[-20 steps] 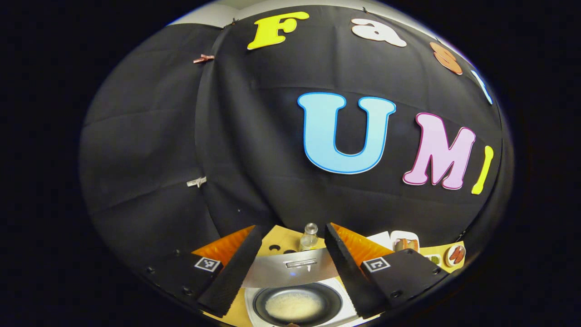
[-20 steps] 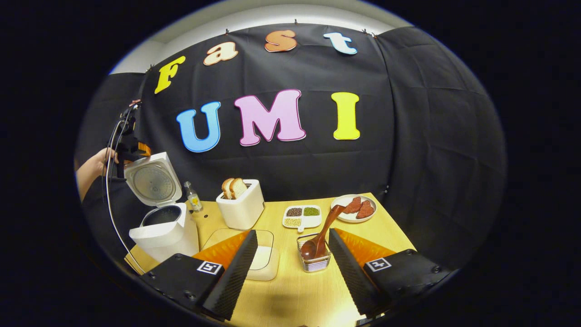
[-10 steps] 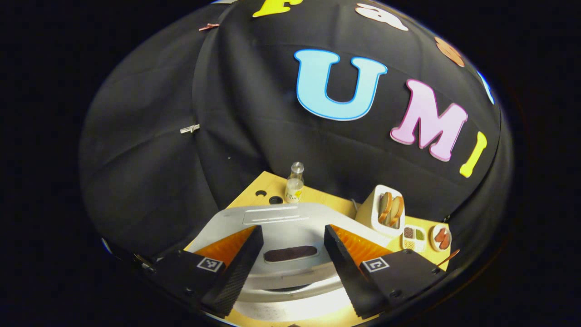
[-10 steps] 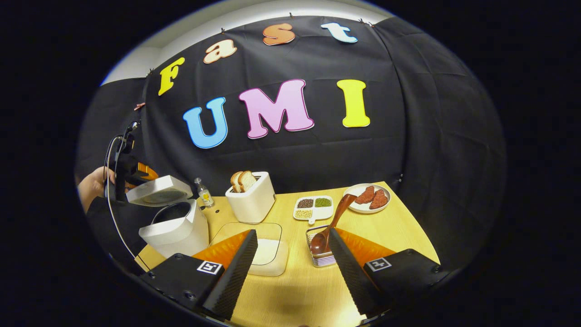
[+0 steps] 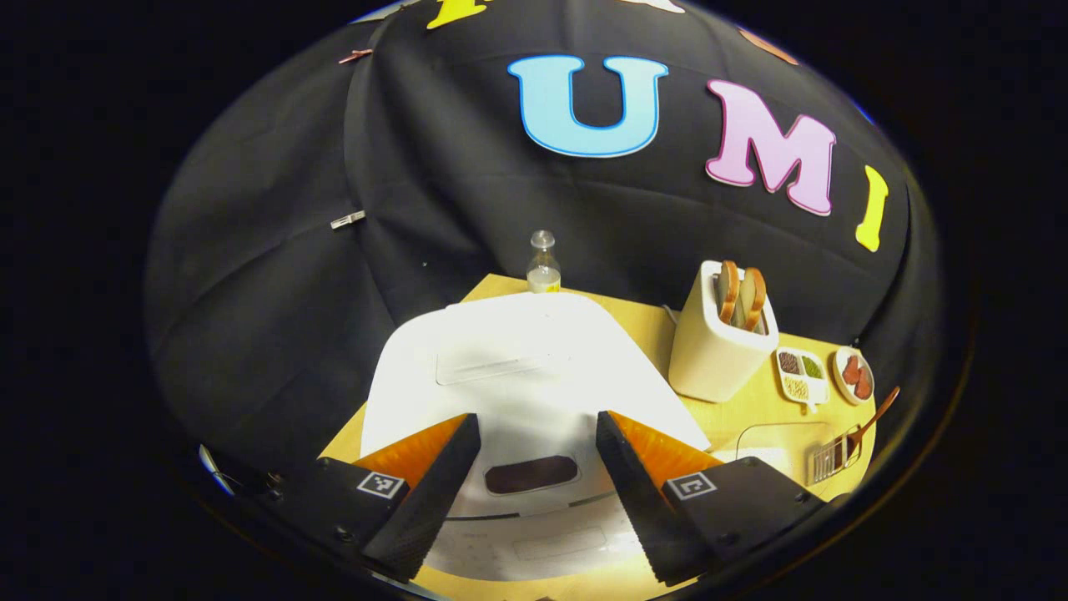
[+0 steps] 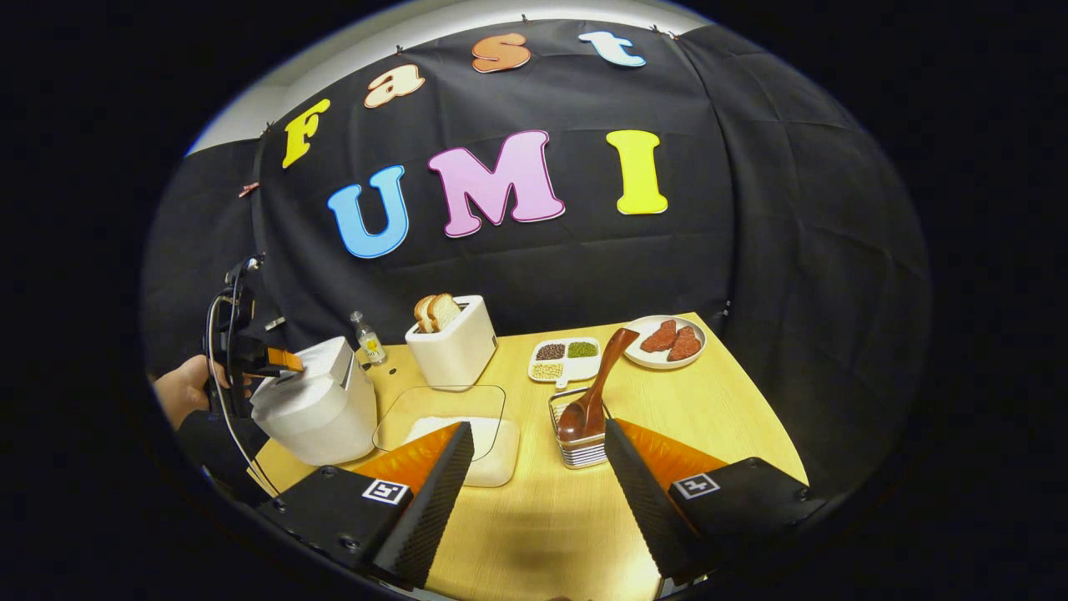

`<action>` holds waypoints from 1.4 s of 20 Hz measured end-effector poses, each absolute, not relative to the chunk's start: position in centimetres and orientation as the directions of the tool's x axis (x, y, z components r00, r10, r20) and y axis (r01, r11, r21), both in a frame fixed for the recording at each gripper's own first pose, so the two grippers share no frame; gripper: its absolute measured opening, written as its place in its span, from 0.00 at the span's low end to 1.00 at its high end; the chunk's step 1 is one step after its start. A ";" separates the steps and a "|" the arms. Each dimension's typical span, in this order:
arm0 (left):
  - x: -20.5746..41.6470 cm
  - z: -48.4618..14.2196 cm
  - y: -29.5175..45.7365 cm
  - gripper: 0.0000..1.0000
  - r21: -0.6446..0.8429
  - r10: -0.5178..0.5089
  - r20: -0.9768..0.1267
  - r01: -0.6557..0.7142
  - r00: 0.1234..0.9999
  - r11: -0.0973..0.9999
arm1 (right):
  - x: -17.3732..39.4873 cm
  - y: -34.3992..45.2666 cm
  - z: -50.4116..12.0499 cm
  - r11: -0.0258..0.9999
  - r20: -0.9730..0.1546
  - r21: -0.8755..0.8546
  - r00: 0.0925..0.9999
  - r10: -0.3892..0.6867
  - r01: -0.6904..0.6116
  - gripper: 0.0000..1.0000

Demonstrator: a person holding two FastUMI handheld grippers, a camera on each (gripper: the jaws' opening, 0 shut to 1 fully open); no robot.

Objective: Close the left gripper, press the button to open the rice cooker; take a wooden spoon from the chopstick holder with the right hand, scoop a spoonful of rice and pour it into the rice cooker, then put the wooden spoon back into the chopstick holder.

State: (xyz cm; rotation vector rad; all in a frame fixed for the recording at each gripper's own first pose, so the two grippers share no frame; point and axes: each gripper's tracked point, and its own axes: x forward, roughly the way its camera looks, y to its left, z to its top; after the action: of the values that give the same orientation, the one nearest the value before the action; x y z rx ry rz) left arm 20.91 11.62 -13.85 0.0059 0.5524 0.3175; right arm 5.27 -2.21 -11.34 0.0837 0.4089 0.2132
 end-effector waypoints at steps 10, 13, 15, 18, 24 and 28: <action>20.3 -13.8 10.9 0.99 0.108 0.258 -0.421 -0.235 0.869 0.966 | 4.4 -1.0 -11.6 0.971 -0.399 0.115 0.886 0.237 -0.208 0.99; 18.9 -10.3 9.9 0.96 0.148 0.228 -0.328 -0.188 0.917 0.971 | 4.9 -0.3 -9.8 0.970 -0.364 0.080 0.900 0.242 -0.229 0.99; 17.8 -5.6 7.8 0.96 0.216 0.206 -0.216 -0.160 0.954 0.963 | 5.6 0.3 -7.6 0.969 -0.325 0.059 0.914 0.244 -0.238 0.99; 13.7 -0.8 4.4 0.94 0.201 0.134 -0.120 -0.108 0.984 0.974 | 5.9 1.4 -3.2 0.967 -0.249 0.011 0.936 0.250 -0.255 0.99; 4.7 2.3 0.3 0.95 0.084 0.015 -0.032 -0.012 0.999 0.996 | 1.7 2.1 1.8 0.971 -0.160 -0.079 0.964 0.212 -0.227 0.99; 1.3 2.2 0.1 0.95 0.090 -0.022 0.001 0.022 1.000 0.996 | -1.2 2.3 2.5 0.992 -0.097 -0.054 0.989 0.113 -0.118 0.98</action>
State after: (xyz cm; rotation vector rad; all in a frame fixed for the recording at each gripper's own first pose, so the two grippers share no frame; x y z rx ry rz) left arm 1.26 0.15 2.19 0.0898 -0.0022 -0.0222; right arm -1.20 2.30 2.51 -0.0596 0.0937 0.1160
